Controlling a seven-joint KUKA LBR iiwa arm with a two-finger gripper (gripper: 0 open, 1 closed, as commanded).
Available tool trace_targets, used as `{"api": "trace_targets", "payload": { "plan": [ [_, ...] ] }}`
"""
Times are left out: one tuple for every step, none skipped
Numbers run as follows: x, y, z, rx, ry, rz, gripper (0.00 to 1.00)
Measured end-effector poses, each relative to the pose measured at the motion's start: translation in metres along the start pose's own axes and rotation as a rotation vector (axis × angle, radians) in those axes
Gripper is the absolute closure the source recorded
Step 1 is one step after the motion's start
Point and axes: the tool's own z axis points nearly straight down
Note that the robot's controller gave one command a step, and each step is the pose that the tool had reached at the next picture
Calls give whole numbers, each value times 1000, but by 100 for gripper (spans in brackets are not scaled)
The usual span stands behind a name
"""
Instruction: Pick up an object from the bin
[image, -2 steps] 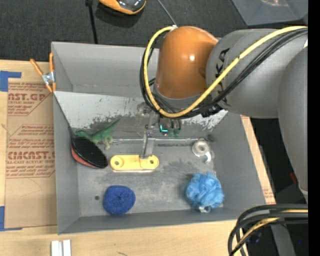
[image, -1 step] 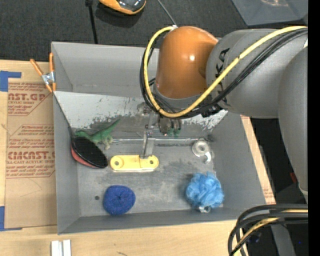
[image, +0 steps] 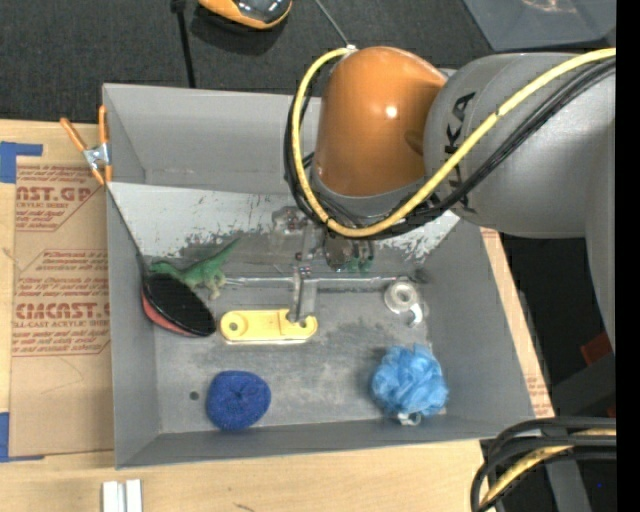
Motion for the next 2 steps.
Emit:
{"api": "trace_targets", "payload": {
  "plan": [
    [-1,-2,-3,-3,-21,-96,0],
    [8,-10,48,-2,-7,81,0]
  ]
}}
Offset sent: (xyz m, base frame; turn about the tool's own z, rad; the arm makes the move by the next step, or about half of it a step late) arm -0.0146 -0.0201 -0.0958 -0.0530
